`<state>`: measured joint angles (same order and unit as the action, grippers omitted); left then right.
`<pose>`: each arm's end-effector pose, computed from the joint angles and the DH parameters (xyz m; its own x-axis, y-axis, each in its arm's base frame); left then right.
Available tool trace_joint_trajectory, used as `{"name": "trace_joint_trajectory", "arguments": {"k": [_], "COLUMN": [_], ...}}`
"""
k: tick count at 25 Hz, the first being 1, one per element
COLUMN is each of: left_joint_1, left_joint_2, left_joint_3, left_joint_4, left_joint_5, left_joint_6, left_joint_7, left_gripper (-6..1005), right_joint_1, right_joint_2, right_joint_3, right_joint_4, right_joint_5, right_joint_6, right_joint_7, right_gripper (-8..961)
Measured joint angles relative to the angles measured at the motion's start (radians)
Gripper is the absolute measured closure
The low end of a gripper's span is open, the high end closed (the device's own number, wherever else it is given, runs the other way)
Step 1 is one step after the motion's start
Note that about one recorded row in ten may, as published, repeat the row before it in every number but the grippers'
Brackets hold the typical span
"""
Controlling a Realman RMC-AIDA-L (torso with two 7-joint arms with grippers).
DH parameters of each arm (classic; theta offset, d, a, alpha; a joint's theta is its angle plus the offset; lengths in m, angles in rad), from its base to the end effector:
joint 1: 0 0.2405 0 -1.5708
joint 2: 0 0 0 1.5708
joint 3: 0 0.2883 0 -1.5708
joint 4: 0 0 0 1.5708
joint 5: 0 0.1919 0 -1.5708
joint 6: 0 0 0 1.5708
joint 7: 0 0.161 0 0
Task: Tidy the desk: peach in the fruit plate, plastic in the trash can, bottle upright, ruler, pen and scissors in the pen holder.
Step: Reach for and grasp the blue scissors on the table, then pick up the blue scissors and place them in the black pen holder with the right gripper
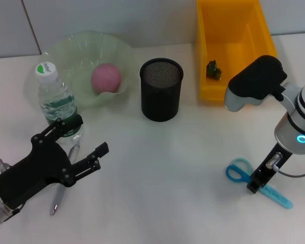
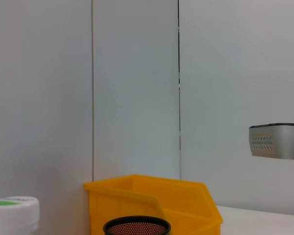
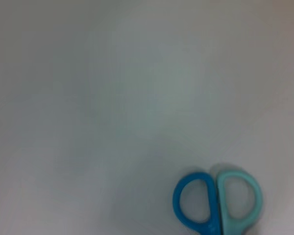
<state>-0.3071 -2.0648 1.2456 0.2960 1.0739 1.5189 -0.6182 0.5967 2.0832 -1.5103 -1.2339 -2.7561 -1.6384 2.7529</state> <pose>-0.2911 0.2706 -0.0573 0.6957 -0.0331 0.7176 0.3912 -0.8204 -0.4171 0.2605 0.3282 -0.0452 0.4843 -0.7836 0.3891 -0.5895 -0.6209 -0.5167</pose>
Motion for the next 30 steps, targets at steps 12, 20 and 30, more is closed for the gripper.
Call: {"name": "trace_joint_trajectory", "arguments": {"k": [12,20,30], "left_joint_1": [0.000,0.000,0.000], "left_joint_2": [0.000,0.002,0.002], "left_joint_3": [0.000,0.000,-0.006], "left_joint_4": [0.000,0.001,0.003], "left_joint_5": [0.000,0.000,0.000], "left_joint_6": [0.000,0.000,0.013], "left_joint_7": [0.000,0.000,0.000], "left_gripper": [193,194,196], "right_joint_1": [0.005,0.005,-0.062], "right_joint_2": [0.000,0.001,-0.002], "right_joint_3": [-0.007,-0.010,0.015], "right_joint_4": [0.006,0.010,-0.143], "right_joint_5": [0.000,0.001,0.022], "right_joint_6": [0.001,0.003,-0.009], "right_joint_7": [-0.002,-0.013,-0.015], "right_gripper": [662,716,726]}}
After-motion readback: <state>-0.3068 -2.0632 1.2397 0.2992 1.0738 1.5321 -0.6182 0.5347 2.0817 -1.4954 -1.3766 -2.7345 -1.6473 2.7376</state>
